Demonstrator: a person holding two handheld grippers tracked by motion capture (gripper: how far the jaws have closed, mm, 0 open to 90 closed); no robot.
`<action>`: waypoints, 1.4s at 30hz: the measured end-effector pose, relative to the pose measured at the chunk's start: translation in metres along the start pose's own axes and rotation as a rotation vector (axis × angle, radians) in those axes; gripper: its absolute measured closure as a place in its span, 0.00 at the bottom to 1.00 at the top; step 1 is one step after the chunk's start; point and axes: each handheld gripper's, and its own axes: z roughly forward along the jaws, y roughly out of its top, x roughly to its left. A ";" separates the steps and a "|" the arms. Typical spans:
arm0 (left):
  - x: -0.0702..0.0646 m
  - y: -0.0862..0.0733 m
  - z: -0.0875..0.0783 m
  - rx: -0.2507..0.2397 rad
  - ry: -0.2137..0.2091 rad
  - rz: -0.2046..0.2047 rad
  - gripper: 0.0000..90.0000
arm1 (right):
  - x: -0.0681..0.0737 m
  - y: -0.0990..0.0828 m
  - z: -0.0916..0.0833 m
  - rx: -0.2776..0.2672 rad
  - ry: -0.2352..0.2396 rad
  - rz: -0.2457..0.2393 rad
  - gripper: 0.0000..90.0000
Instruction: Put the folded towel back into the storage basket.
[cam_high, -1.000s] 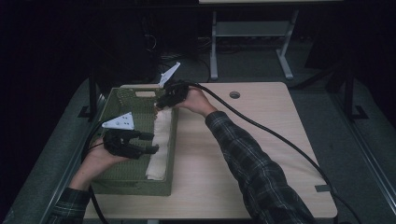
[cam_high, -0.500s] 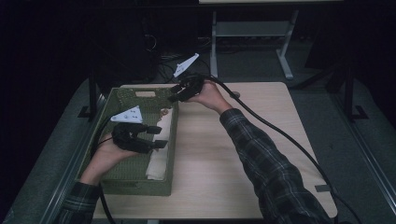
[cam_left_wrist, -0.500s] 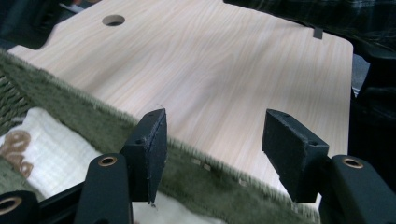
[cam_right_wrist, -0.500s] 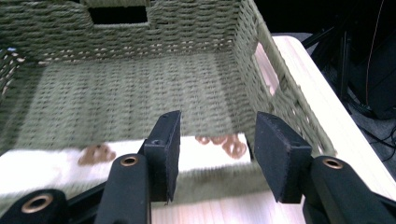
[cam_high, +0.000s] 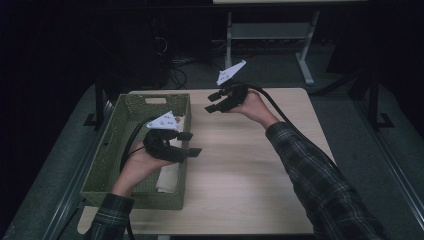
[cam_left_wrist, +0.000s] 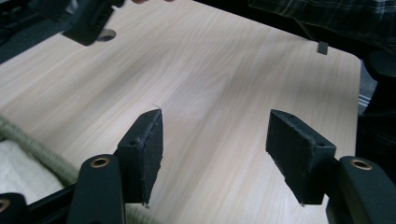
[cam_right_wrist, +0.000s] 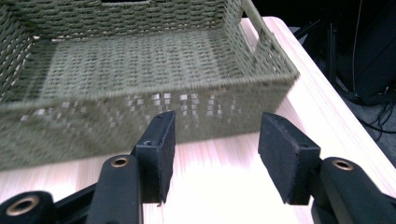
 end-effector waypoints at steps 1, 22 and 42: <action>0.000 0.000 0.000 0.000 0.000 0.000 0.39 | -0.001 -0.004 -0.005 -0.007 -0.004 0.000 0.50; -0.035 0.032 0.073 0.014 0.011 0.001 0.30 | -0.003 -0.097 -0.084 -0.053 -0.105 0.101 0.42; -0.060 0.016 0.139 0.039 0.008 0.077 0.30 | 0.006 -0.153 -0.084 -0.048 -0.133 0.182 0.38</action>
